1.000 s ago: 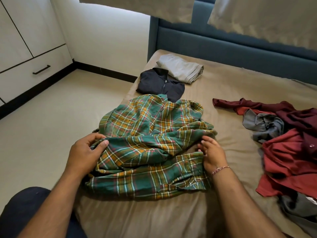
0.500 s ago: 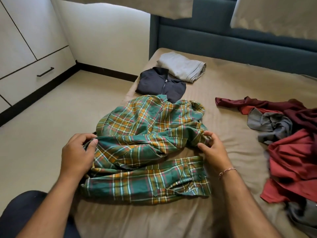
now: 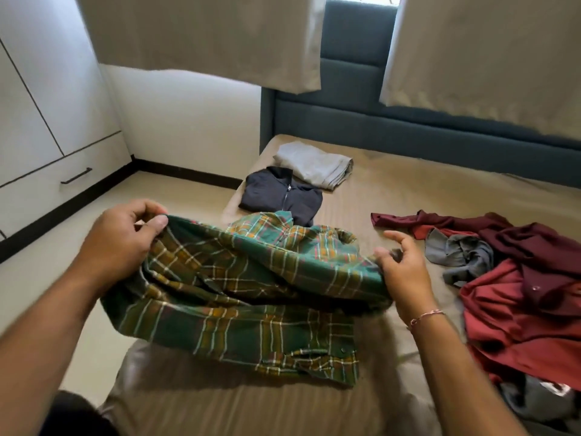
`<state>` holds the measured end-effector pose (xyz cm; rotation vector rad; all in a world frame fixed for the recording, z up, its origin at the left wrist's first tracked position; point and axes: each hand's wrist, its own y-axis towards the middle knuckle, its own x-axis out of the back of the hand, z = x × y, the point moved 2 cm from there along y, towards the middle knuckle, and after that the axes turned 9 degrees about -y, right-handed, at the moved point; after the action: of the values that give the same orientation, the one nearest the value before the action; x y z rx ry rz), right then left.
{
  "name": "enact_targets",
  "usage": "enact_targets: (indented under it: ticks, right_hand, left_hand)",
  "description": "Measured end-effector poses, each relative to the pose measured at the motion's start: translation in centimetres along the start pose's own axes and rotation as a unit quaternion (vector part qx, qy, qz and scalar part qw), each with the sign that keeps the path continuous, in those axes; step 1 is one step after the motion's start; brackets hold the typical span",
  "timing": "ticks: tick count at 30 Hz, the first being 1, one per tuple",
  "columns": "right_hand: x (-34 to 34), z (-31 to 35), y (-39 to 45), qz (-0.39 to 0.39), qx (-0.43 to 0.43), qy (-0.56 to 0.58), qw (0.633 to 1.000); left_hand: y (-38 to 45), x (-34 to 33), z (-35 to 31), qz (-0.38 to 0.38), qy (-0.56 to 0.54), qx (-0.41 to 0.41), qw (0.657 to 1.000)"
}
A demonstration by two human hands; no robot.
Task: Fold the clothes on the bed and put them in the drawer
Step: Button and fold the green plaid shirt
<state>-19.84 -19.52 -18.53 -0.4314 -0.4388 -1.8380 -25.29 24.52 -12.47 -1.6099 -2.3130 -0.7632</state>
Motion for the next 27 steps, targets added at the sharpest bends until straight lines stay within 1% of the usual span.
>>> enact_targets:
  ticks: [1,2,3,4,5,6,8,9,10,11,12,13,14,15,16,18,19,20,21,23,25,26,27]
  right_hand:
    - [0.9,0.8,-0.1,-0.021,0.040,-0.117,0.992]
    - [1.8,1.6,-0.1,-0.035,0.072,-0.216,0.973]
    - [2.9,2.6,-0.3,-0.047,0.091,-0.293,0.951]
    - [3.9,3.7,-0.4,-0.054,0.098,-0.347,0.931]
    - [4.8,4.4,-0.3,-0.056,0.108,-0.376,0.918]
    - [6.0,5.6,-0.4,-0.064,0.137,-0.381,0.912]
    - [8.3,7.6,-0.8,-0.057,0.229,-0.333,0.913]
    - [9.3,8.7,-0.9,-0.026,0.275,-0.294,0.915]
    - [9.9,9.6,-1.1,0.024,0.306,-0.258,0.916]
    - [10.5,11.0,-1.5,0.067,0.326,-0.243,0.911]
    - [10.8,12.2,-1.9,0.099,0.335,-0.254,0.902]
    - [10.8,13.3,-2.0,0.113,0.344,-0.274,0.891]
    - [10.8,14.4,-2.1,0.111,0.352,-0.292,0.883]
    - [10.9,15.5,-2.0,0.087,0.359,-0.291,0.882]
    - [11.4,16.7,-1.9,0.046,0.366,-0.279,0.887]
    - [12.6,19.5,-1.4,-0.042,0.358,-0.223,0.906]
    - [13.3,20.9,-1.1,-0.060,0.339,-0.176,0.922]
    - [14.0,22.2,-1.0,-0.062,0.317,-0.124,0.938]
    - [14.6,23.7,-0.9,-0.051,0.294,-0.070,0.952]
    - [15.7,26.0,-1.1,0.000,0.255,0.036,0.966]
    - [16.5,27.6,-1.4,0.067,0.239,0.132,0.960]
    - [17.0,28.6,-1.3,0.083,0.244,0.153,0.954]
    - [17.5,29.3,-1.2,0.083,0.248,0.148,0.954]
  left_hand:
    - [0.6,0.3,-1.0,0.006,0.018,-0.029,0.999]
    - [1.3,0.7,-1.7,0.015,0.030,-0.057,0.998]
    - [1.9,1.4,-2.6,0.026,0.044,-0.086,0.995]
    - [2.7,2.1,-3.4,0.044,0.061,-0.112,0.991]
    - [3.5,2.5,-4.1,0.066,0.080,-0.132,0.986]
    - [4.1,3.2,-5.3,0.088,0.096,-0.158,0.979]
    - [5.1,4.2,-7.6,0.108,0.116,-0.195,0.968]
    - [5.7,4.9,-8.7,0.106,0.119,-0.211,0.964]
    - [6.3,5.6,-9.3,0.101,0.127,-0.221,0.962]
    - [6.7,6.5,-10.5,0.090,0.145,-0.239,0.956]
    - [7.2,7.3,-11.3,0.076,0.177,-0.256,0.947]
    - [7.7,8.1,-12.2,0.056,0.210,-0.273,0.937]
    - [8.3,8.9,-13.0,0.033,0.244,-0.285,0.927]
    - [8.7,9.6,-13.9,0.008,0.279,-0.286,0.917]
    - [9.0,10.2,-14.8,-0.027,0.317,-0.282,0.905]
    - [9.4,11.0,-16.7,-0.087,0.404,-0.266,0.871]
    - [9.6,11.5,-17.7,-0.103,0.434,-0.256,0.858]
    - [9.7,11.9,-18.6,-0.116,0.447,-0.243,0.853]
    - [10.0,12.7,-19.8,-0.129,0.447,-0.227,0.856]
    - [10.8,14.1,-21.8,-0.158,0.402,-0.184,0.883]
    - [11.8,15.1,-23.6,-0.167,0.342,-0.141,0.914]
    - [12.2,15.7,-24.4,-0.167,0.328,-0.116,0.923]
    - [12.6,16.0,-24.9,-0.155,0.324,-0.089,0.929]
